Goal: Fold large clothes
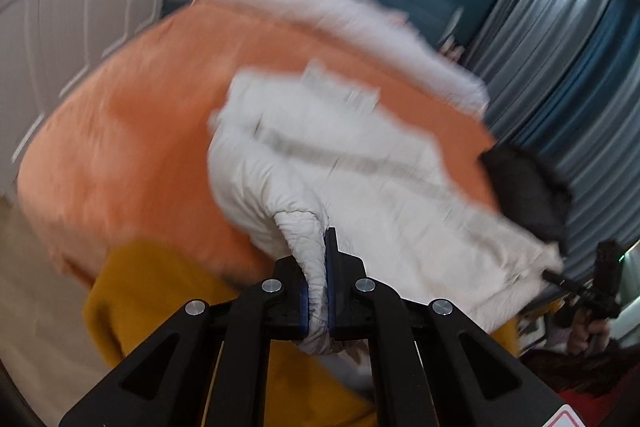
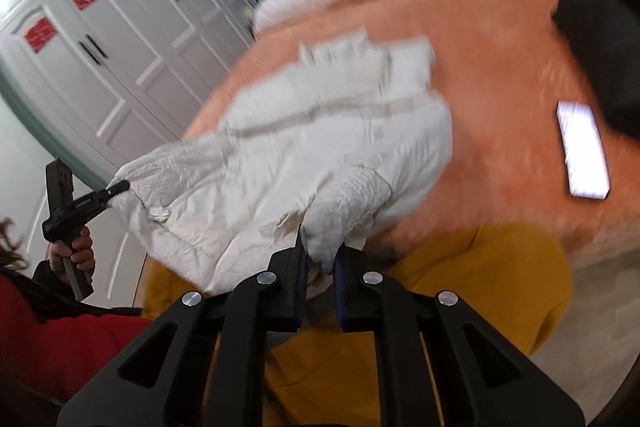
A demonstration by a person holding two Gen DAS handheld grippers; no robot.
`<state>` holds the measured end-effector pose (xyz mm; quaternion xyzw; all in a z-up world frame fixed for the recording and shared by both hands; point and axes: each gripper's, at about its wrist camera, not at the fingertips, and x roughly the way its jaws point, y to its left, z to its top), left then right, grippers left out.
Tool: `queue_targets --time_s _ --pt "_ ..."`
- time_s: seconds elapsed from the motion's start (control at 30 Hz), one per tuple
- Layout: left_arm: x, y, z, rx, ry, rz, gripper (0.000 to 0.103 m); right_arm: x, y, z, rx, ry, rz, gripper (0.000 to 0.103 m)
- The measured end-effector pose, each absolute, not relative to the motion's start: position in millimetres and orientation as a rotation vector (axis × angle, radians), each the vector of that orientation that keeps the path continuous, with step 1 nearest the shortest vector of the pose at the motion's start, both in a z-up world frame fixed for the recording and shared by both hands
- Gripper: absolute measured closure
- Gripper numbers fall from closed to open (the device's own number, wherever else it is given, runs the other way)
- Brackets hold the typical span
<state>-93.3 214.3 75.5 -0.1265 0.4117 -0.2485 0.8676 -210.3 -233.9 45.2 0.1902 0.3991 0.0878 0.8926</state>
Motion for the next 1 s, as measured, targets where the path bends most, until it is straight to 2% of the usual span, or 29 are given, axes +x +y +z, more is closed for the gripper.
queue_targets --time_s 0.27,0.4,0.47,0.57,0.7,0.8,0.87,1.0 --pt "-130 227 166 -0.362 0.641 -0.574 0.1 -238 -257 149 0.387 0.514 0.254 0.094" --pt "-113 226 184 -0.391 0.571 -0.499 0.098 -217 -281 161 0.472 0.435 0.22 0.093" --pt "-94 220 179 -0.364 0.572 -0.458 0.095 -195 -286 152 0.479 0.433 0.196 0.093" --pt "-36 203 149 -0.344 0.672 -0.384 0.093 -135 -300 119 0.522 0.485 0.129 0.093" --pt "47 181 83 -0.296 0.816 -0.282 0.092 -48 -307 64 0.55 0.579 0.055 0.092" --pt "92 175 39 -0.275 0.851 -0.201 0.089 -2 -306 39 0.556 0.611 -0.018 0.086" --pt "112 176 21 -0.273 0.869 -0.166 0.087 22 -310 29 0.582 0.6 -0.071 0.08" --pt "124 187 16 -0.258 0.877 -0.172 0.086 21 -303 28 0.575 0.527 -0.133 0.079"
